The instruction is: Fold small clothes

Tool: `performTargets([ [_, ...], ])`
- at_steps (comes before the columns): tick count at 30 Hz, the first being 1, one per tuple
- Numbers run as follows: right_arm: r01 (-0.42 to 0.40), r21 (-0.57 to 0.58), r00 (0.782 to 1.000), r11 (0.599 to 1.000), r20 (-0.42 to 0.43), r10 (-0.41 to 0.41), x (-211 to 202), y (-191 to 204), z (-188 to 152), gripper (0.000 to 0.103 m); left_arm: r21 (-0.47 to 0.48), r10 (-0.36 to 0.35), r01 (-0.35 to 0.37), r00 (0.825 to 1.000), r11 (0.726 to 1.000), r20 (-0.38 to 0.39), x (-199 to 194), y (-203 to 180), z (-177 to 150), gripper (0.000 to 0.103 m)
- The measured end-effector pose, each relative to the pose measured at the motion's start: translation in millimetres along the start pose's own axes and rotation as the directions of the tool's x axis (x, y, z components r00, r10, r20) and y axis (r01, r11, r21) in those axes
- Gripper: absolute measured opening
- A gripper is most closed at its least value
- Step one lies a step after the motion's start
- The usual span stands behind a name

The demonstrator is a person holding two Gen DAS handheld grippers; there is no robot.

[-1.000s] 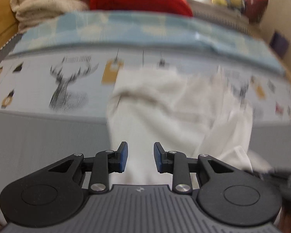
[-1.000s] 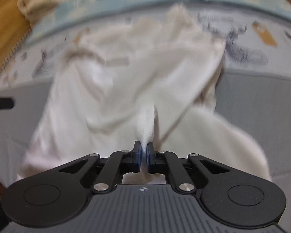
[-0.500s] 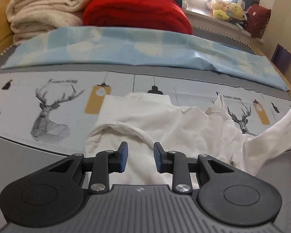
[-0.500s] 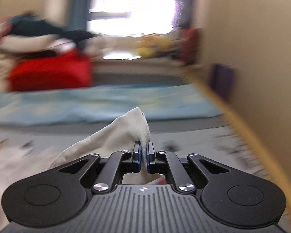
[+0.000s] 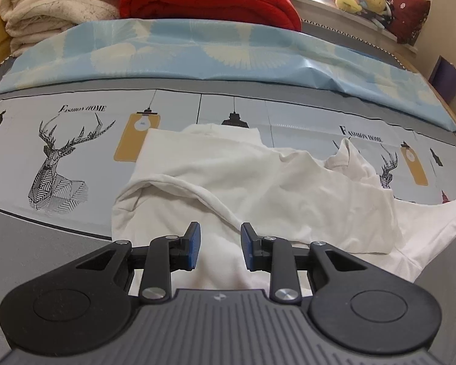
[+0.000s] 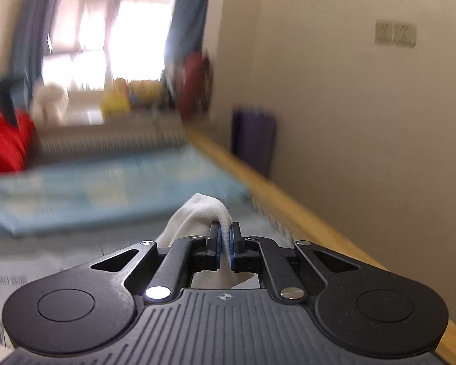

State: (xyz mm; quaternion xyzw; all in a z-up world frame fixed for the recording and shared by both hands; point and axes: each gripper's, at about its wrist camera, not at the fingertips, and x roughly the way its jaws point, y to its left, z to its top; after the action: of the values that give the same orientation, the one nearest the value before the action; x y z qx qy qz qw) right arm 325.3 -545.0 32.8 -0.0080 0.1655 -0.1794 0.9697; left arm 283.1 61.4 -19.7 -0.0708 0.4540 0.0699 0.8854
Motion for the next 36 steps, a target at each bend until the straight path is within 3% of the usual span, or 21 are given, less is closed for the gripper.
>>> performTargets([
  [2, 0.068, 0.026, 0.997, 0.997, 0.04, -0.069, -4.9, -11.4, -29.8, 0.008, -0.002, 0.001, -0.001, 1.0, 1.0, -0.007, 2.7, -1.6, -0.7, 0.032],
  [3, 0.136, 0.042, 0.991, 0.99, -0.02, -0.135, 1.0, -19.8, -51.1, 0.012, -0.002, 0.0, 0.0, 1.0, 1.0, -0.01, 3.5, -2.7, -0.6, 0.032],
  [4, 0.221, 0.029, 0.966, 0.975, -0.142, -0.214, 15.0, -29.6, -76.6, 0.018, -0.001, -0.005, 0.005, 1.0, 1.0, -0.013, 4.0, -4.4, -1.5, 0.032],
  [5, 0.301, 0.003, 0.916, 0.954, -0.278, -0.288, 29.0, -39.3, -100.3, 0.018, 0.002, -0.009, 0.009, 1.0, 1.0, -0.014, 4.1, -6.1, -2.3, 0.032],
  [6, 0.376, 0.001, 0.846, 0.927, -0.409, -0.343, 39.9, -54.3, -126.2, 0.019, 0.009, -0.011, 0.011, 1.0, 1.0, -0.016, 4.1, -8.1, -3.7, 0.032],
  [7, 0.419, 0.068, 0.818, 0.906, -0.46, -0.344, 38.9, -70.2, -143.9, 0.019, 0.016, -0.012, 0.013, 1.0, 1.0, -0.017, 4.1, -10.3, -5.0, 0.032],
  [8, 0.439, 0.151, 0.824, 0.886, -0.46, -0.33, 31.7, -81.7, -153.8, 0.02, 0.023, -0.015, 0.016, 1.0, 1.0, -0.02, 4.3, -12.1, -6.1, 0.032],
  [10, 0.421, 0.277, 0.863, 0.864, -0.415, -0.287, 18.0, -90.0, -162.1, 0.022, 0.034, -0.019, 0.02, 1.0, 0.999, -0.023, 4.7, -15.4, -7.8, 0.032],
  [13, 0.286, 0.413, 0.936, 0.865, -0.314, -0.16, 10.1, -84.5, -157.7, 0.025, 0.038, -0.013, 0.014, 1.0, 0.999, -0.024, 5.7, -16.3, -8.7, 0.032],
  [15, 0.188, 0.529, 0.954, 0.827, -0.298, -0.025, 20.6, -89.4, -155.3, 0.035, 0.038, -0.01, 0.011, 1.0, 0.999, -0.028, 6.9, -16.6, -9.0, 0.032],
  [17, 0.153, 0.602, 0.944, 0.784, -0.324, 0.064, 47.6, -87.1, -152.9, 0.045, 0.042, -0.01, 0.012, 1.0, 0.999, -0.029, 7.6, -16.8, -9.2, 0.032],
  [20, 0.207, 0.621, 0.929, 0.756, -0.367, 0.047, 70.2, -81.5, -150.5, 0.047, 0.04, -0.005, 0.006, 1.0, 0.999, -0.031, 9.0, -15.8, -8.9, 0.032],
  [22, 0.267, 0.586, 0.897, 0.765, -0.441, 0.025, 90.3, -77.5, -150.3, 0.046, 0.037, -0.005, 0.006, 0.999, 0.999, -0.032, 9.7, -14.9, -8.3, 0.032],
  [24, 0.327, 0.547, 0.875, 0.771, -0.484, -0.027, 98.9, -75.2, -147.6, 0.029, 0.042, -0.007, 0.008, 0.999, 0.999, -0.031, 10.0, -15.0, -7.8, 0.032],
  [25, 0.337, 0.536, 0.873, 0.774, -0.486, -0.043, 96.5, -74.1, -145.1, 0.003, 0.042, -0.007, 0.009, 0.999, 0.999, -0.032, 10.1, -14.6, -7.8, 0.032],
  [27, 0.3, 0.553, 0.9, 0.777, -0.433, -0.04, 96.1, -71.1, -132.3, 0.004, 0.041, -0.01, 0.011, 0.999, 0.999, -0.03, 9.9, -13.7, -7.3, 0.032],
  [30, 0.098, 0.648, 0.988, 0.755, -0.154, 0.004, 70.5, -74.2, -105.0, 0.004, 0.034, -0.01, 0.011, 1.0, 0.999, -0.028, 8.9, -11.5, -6.7, 0.032],
  [32, 0.032, 0.664, 0.999, 0.747, -0.035, -0.012, 55.5, -78.8, -97.6, 0.004, 0.031, -0.012, 0.013, 1.0, 0.999, -0.026, 8.1, -10.3, -6.5, 0.032],
  [33, 0.056, 0.674, 0.998, 0.736, -0.044, -0.036, 54.3, -82.6, -101.8, 0.004, 0.032, -0.014, 0.015, 1.0, 0.999, -0.025, 7.6, -10.2, -6.4, 0.032],
  [34, 0.124, 0.67, 0.992, 0.732, -0.111, -0.066, 59.1, -85.6, -108.2, 0.005, 0.033, -0.016, 0.017, 1.0, 0.999, -0.025, 7.1, -10.0, -6.3, 0.032],
  [36, 0.292, 0.663, 0.947, 0.69, -0.302, -0.111, 71.6, -95.4, -132.8, 0.009, 0.027, -0.019, 0.019, 0.999, 0.999, -0.026, 6.3, -8.3, -6.3, 0.032],
])
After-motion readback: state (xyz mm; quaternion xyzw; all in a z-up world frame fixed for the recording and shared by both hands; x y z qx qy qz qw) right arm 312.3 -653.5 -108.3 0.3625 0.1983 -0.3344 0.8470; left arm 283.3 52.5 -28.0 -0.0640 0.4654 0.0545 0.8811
